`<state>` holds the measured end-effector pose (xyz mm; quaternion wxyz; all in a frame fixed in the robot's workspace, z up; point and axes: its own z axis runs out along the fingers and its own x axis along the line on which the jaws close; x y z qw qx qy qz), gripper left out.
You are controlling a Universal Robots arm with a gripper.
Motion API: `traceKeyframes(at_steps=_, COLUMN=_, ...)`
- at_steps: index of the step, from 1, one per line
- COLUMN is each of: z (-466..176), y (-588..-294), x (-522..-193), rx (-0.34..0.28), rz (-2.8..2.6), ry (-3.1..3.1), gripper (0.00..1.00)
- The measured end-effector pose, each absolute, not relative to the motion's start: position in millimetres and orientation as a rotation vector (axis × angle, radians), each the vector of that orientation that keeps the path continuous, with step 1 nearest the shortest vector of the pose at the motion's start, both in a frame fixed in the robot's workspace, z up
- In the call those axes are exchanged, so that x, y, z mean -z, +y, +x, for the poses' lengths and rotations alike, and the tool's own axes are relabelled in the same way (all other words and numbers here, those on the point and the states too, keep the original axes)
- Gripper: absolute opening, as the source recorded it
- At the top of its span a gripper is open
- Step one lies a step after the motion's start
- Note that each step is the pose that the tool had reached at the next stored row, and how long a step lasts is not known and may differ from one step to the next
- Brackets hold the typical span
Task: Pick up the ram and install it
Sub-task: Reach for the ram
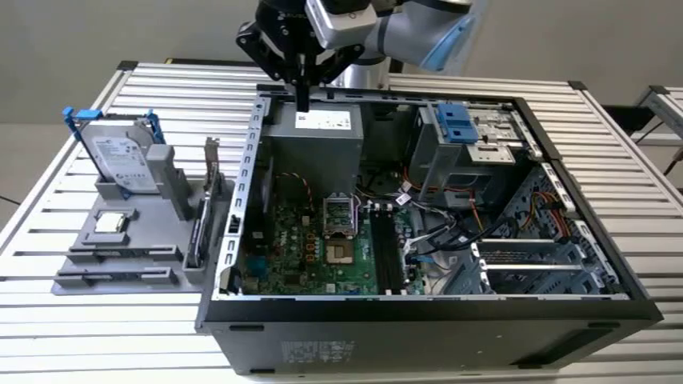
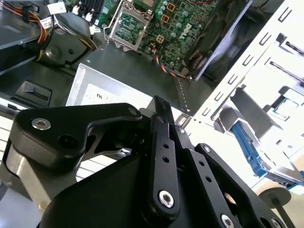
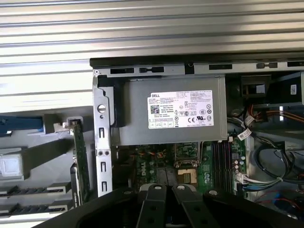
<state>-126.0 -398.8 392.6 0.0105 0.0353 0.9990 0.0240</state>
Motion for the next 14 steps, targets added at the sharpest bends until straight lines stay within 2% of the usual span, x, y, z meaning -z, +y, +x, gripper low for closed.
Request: traceKeyframes(at_steps=14, z=-129.3, y=-398.8, x=-392.6, rx=-0.075, rz=0.11, ry=3.118, gripper=0.0)
